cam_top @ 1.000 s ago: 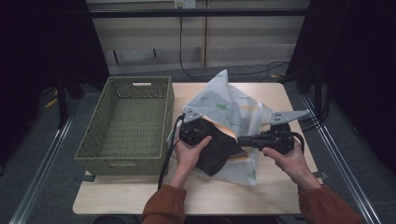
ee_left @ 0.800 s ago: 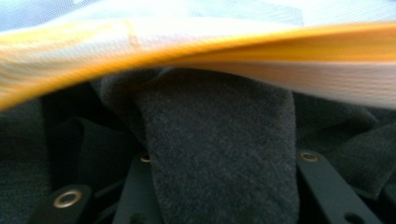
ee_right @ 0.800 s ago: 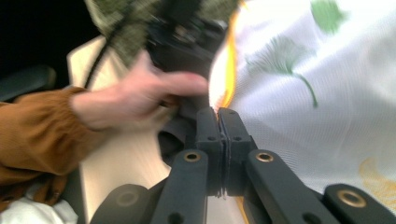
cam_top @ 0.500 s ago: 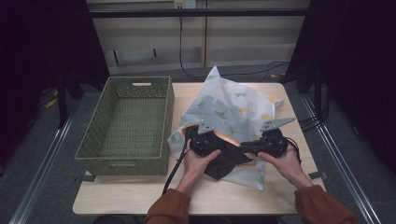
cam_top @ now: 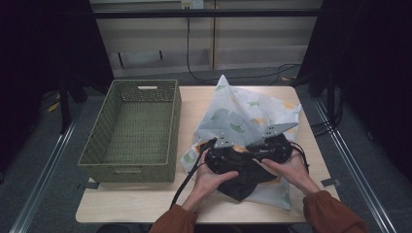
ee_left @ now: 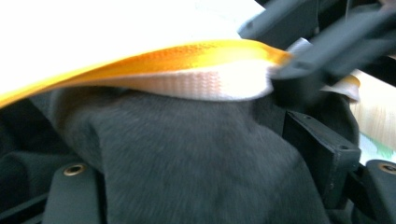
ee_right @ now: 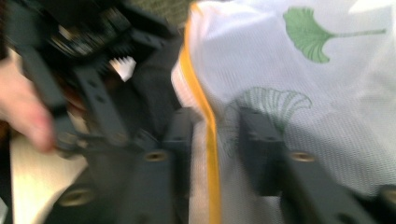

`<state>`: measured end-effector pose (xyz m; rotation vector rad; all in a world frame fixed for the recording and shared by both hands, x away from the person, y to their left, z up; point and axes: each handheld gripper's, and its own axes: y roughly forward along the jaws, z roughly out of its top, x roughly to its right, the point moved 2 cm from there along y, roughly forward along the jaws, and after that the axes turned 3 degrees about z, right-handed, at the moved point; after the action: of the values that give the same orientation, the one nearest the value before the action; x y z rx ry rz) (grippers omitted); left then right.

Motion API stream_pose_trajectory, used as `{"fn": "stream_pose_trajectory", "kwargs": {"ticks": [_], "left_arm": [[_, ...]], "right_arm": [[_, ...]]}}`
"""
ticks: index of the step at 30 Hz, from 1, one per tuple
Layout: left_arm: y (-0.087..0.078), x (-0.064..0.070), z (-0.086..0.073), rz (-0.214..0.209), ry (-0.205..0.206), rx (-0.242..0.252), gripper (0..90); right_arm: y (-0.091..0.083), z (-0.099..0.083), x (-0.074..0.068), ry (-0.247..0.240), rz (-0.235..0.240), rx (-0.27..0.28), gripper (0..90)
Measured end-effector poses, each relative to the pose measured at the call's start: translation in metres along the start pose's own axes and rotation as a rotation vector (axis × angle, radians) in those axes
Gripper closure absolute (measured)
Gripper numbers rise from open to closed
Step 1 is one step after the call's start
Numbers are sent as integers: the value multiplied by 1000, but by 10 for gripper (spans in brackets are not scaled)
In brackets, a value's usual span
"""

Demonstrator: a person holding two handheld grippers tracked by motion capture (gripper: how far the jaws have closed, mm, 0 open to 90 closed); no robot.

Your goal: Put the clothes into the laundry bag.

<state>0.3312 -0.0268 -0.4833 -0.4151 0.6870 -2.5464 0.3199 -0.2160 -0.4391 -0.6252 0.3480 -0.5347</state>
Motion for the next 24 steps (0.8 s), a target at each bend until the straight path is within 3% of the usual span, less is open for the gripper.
{"fn": "stream_pose_trajectory", "kwargs": {"ticks": [1,2,3,5,6,8,9,12,13,17,19,20,24], "left_arm": [[-12,-1,-2,6,36,9,224],[-12,-1,-2,6,36,9,221],[-17,0,-3,2,62,17,221],[-31,1,-7,-45,94,19,160],[-33,3,-9,-48,111,0,151],[-33,5,-12,-57,116,-20,92],[-23,7,-17,-76,132,-61,74],[-13,9,-22,-84,161,-100,0],[-7,10,-27,-104,179,-106,0],[-1,8,-32,-109,165,-114,0],[1,8,-34,-99,168,-133,3],[4,8,-37,-68,196,-148,22],[4,7,-38,-24,216,-143,188]], "right_arm": [[2,-3,1,8,3,-8,864],[2,-3,1,8,3,-8,864],[2,-4,3,11,5,-10,883],[2,-5,5,25,7,-5,891],[3,-5,6,28,6,-6,891],[3,-5,6,30,8,-6,892],[6,-5,6,30,2,-8,891],[7,-5,6,28,6,-11,892],[7,-5,5,27,5,-13,892],[7,-6,6,35,14,-10,892],[8,-6,6,39,20,-11,892],[8,-7,5,37,19,-13,892],[10,-6,4,32,15,-14,892]]}}
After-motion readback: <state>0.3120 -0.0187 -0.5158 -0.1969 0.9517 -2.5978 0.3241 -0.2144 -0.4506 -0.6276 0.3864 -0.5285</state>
